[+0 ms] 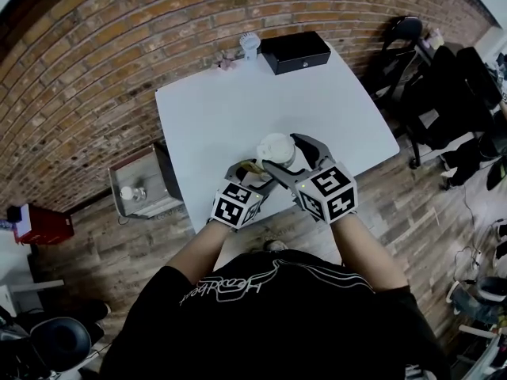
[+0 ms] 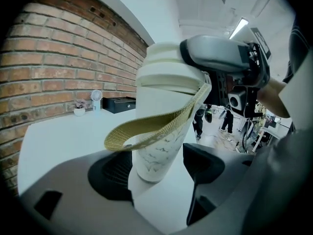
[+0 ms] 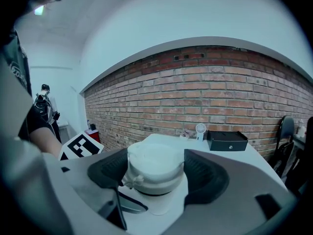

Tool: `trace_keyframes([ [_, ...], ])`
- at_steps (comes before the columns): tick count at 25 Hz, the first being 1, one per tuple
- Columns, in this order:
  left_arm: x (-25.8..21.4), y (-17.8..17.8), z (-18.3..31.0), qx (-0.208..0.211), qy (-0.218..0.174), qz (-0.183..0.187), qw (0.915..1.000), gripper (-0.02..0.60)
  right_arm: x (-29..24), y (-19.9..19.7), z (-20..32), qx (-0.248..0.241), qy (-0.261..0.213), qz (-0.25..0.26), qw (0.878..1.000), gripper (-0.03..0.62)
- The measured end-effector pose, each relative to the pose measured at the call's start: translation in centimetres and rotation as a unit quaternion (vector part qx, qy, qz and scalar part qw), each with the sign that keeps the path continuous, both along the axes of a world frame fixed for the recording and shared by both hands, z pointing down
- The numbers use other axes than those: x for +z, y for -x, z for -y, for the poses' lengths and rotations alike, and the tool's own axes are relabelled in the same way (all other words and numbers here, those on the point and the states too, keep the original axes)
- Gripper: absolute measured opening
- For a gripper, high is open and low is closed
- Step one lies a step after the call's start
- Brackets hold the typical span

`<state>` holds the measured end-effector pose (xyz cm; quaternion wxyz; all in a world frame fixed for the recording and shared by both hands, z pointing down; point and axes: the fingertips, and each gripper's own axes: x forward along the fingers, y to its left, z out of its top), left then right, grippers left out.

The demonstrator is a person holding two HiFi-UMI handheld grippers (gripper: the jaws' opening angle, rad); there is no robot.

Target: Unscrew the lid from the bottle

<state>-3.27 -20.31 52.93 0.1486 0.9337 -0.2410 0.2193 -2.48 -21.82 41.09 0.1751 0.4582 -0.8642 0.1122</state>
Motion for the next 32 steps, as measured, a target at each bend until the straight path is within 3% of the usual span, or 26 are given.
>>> trace_keyframes([
  [9, -1.1, 2.4, -1.5, 0.03, -0.009, 0.0, 0.9995, 0.339, -3.8, 0.0, -0.1, 0.004, -0.032, 0.021, 0.999, 0.354],
  [12, -2.1, 4.5, -2.0, 0.015, -0.014, -0.011, 0.9997, 0.331, -6.1, 0.2, -0.5, 0.0, -0.055, 0.031, 0.998, 0.354],
  [15, -4.5, 7.1, -1.6, -0.044, -0.025, -0.034, 0.9981, 0.253, -8.9, 0.1, -1.3, -0.003, -0.079, 0.045, 0.996, 0.354],
  [18, -8.1, 9.5, -1.1, -0.1, -0.029, -0.067, 0.9922, 0.098, -11.5, -0.2, -2.2, -0.005, -0.101, 0.057, 0.993, 0.354],
  [21, -11.9, 11.2, -1.5, -0.126, -0.037, -0.105, 0.9858, 0.055, -13.8, -0.5, -3.5, -0.011, -0.123, 0.068, 0.99, 0.354],
  [26, -16.8, 11.6, -5.3, -0.115, -0.07, -0.121, 0.9835, 0.046, -16.4, -1.2, -7.9, -0.025, -0.153, 0.082, 0.984, 0.354],
  [32, -20.2, 8.8, -12.4, -0.077, -0.078, -0.126, 0.986, 0.044, -15.3, -3.1, -13.8, -0.024, -0.135, 0.092, 0.986, 0.353],
])
